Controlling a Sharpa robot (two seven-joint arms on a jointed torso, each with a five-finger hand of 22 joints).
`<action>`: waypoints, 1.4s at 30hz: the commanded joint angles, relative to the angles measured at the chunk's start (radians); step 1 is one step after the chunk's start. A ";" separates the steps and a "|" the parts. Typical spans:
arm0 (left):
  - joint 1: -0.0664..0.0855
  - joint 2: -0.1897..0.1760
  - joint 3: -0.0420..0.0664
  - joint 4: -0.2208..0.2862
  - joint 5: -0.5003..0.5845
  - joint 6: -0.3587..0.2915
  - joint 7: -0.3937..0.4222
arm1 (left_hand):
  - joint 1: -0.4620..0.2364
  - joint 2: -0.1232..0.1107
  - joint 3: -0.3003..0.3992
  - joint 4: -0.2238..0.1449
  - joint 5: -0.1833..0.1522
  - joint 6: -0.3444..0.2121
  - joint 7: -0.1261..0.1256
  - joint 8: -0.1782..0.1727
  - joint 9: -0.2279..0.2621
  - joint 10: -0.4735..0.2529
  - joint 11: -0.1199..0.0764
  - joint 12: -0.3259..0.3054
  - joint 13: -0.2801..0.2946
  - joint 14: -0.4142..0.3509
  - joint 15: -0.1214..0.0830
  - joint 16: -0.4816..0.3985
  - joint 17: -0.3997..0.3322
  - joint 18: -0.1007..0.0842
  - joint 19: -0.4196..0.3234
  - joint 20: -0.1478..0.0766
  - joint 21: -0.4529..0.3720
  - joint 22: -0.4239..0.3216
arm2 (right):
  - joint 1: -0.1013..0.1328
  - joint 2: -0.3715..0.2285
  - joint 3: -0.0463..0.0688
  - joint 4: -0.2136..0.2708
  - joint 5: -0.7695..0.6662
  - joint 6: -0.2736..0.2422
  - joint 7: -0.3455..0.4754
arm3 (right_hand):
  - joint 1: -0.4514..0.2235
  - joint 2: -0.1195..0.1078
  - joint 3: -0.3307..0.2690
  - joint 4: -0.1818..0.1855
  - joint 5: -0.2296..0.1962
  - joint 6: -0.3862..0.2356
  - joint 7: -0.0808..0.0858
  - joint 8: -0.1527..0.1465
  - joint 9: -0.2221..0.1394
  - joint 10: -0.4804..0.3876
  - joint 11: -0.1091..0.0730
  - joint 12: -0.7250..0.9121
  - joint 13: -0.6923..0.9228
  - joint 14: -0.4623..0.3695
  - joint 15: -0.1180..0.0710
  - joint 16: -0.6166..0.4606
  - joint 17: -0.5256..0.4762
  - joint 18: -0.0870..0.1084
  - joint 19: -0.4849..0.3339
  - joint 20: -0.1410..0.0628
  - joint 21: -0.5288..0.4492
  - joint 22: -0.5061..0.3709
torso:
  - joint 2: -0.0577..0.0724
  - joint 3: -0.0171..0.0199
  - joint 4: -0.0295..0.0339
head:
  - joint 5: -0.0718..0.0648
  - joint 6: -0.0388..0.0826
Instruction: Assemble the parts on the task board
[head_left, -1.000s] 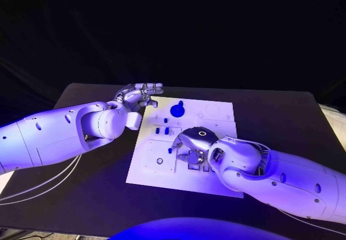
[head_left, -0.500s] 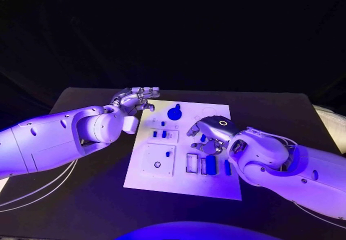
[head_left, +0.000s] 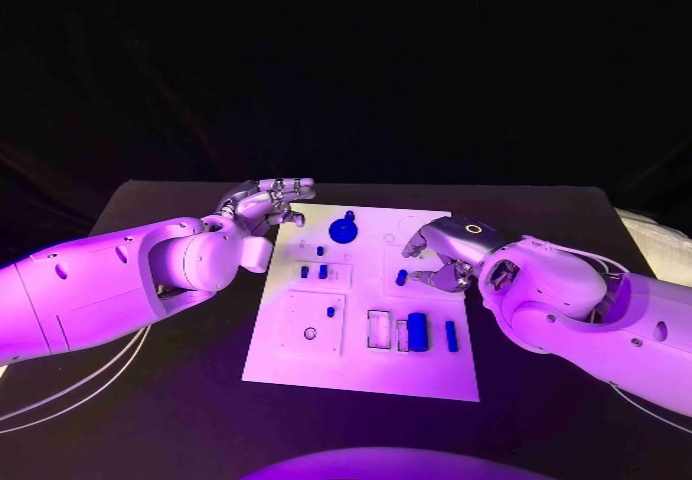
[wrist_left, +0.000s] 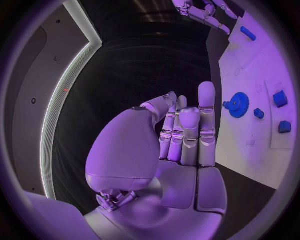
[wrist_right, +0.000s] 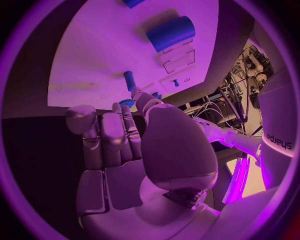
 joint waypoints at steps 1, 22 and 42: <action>0.000 0.002 0.001 0.000 -0.006 0.022 0.005 | -0.005 -0.004 -0.007 -0.001 0.001 -0.005 0.000 0.007 -0.001 -0.007 -0.002 0.005 0.001 -0.007 0.001 -0.005 -0.002 0.017 -0.009 -0.001 -0.006 -0.001 | -0.001 0.006 -0.003 -0.007 -0.002 0.089 -0.009 | 0.010 -0.003 -0.006 -0.001 -0.004 0.010 -0.003 0.006 0.001 0.006 -0.008 0.006 0.001 0.006 -0.010 -0.004 -0.002 0.019 0.001 -0.010 -0.007 -0.002 | 0.000 0.0006 0.0017 | -0.001 -0.001; 0.000 0.000 0.001 0.001 -0.007 0.024 0.003 | -0.005 -0.004 -0.007 -0.001 0.001 -0.005 0.000 0.007 -0.001 -0.007 -0.002 0.005 0.001 -0.007 0.001 -0.005 -0.002 0.017 -0.009 -0.001 -0.006 -0.001 | -0.004 0.086 -0.024 -0.074 0.006 0.064 0.026 | 0.035 0.035 0.038 0.000 -0.003 0.032 -0.004 0.005 0.001 0.081 -0.018 0.034 -0.001 0.018 -0.004 0.001 -0.002 0.015 0.016 -0.014 -0.008 0.003 | 0.000 -0.0004 0.0030 | 0.001 -0.004; 0.000 -0.001 0.001 0.001 -0.008 0.027 -0.002 | -0.005 -0.004 -0.007 -0.001 0.001 -0.005 0.000 0.007 -0.001 -0.007 -0.002 0.005 0.001 -0.007 0.001 -0.005 -0.002 0.017 -0.009 -0.001 -0.006 -0.001 | -0.005 0.090 -0.025 -0.088 -0.015 0.073 0.014 | 0.074 0.055 0.108 -0.044 -0.008 0.112 0.000 0.029 0.016 0.218 -0.029 0.054 0.008 0.035 -0.008 0.050 0.045 0.002 0.052 -0.019 0.045 0.078 | 0.000 0.0003 0.0014 | 0.002 -0.008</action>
